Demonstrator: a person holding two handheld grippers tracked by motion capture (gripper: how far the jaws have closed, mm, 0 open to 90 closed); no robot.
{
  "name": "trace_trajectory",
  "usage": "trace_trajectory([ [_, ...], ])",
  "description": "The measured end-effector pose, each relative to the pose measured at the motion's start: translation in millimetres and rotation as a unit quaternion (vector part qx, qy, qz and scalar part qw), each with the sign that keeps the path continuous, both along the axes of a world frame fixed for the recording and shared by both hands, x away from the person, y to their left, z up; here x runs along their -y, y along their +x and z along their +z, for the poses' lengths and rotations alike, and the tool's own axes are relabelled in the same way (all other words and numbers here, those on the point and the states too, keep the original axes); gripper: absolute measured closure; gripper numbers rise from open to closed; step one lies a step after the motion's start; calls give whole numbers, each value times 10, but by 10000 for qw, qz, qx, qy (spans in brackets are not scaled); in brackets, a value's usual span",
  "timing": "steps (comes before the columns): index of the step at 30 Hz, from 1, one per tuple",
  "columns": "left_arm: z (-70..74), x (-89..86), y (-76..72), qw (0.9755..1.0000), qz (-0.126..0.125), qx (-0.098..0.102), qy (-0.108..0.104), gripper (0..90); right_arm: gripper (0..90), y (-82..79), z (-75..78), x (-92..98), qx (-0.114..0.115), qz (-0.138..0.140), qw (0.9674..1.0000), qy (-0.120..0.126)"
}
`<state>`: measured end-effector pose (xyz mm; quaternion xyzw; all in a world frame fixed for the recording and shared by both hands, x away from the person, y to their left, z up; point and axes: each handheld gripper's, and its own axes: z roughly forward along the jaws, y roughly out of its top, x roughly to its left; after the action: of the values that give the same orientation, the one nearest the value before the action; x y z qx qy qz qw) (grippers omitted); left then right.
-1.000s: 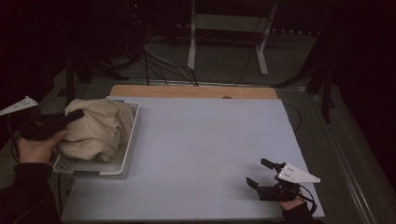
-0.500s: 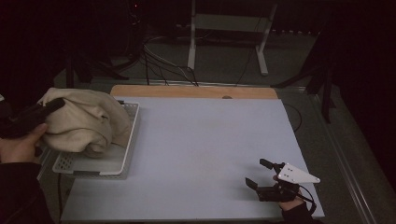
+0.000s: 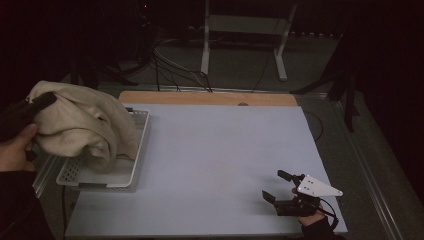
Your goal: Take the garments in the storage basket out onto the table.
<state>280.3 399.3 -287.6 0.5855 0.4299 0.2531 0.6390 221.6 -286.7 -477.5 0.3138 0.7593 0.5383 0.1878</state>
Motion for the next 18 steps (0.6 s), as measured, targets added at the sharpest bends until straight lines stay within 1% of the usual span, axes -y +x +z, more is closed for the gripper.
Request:
trace_trajectory([
  [4, 119, 1, -31, 9998, 13, 158, -129, 762, 114, -3, 3, -2, 8, 12, 10000, 2],
  [6, 177, -2, -43, 9995, -11, 237, -222, 762, 114, -5, 5, -1, 10, 22, 10000, 12],
  [7, 208, 1, -51, 9993, 12, 285, -234, 762, 114, -5, 6, -1, 14, 18, 10000, 14],
  [9, 275, 10, -60, 9989, -19, 370, -298, 762, 114, -4, 7, 0, 17, 29, 10000, 18],
  [10, 305, 14, -60, 9987, -69, 402, -313, 762, 114, -5, 7, -2, 25, 27, 10000, 13],
  [11, 327, 25, -63, 9985, -53, 435, -324, 762, 114, -5, 8, -2, 23, 31, 10000, 7],
  [14, 417, 65, -64, 9978, -131, 537, -371, 762, 114, -6, 6, -5, 23, 33, 10000, 8],
  [18, 496, 133, -59, 9967, -286, 637, -424, 762, 114, -7, 7, -5, 26, 41, 10000, 9],
])
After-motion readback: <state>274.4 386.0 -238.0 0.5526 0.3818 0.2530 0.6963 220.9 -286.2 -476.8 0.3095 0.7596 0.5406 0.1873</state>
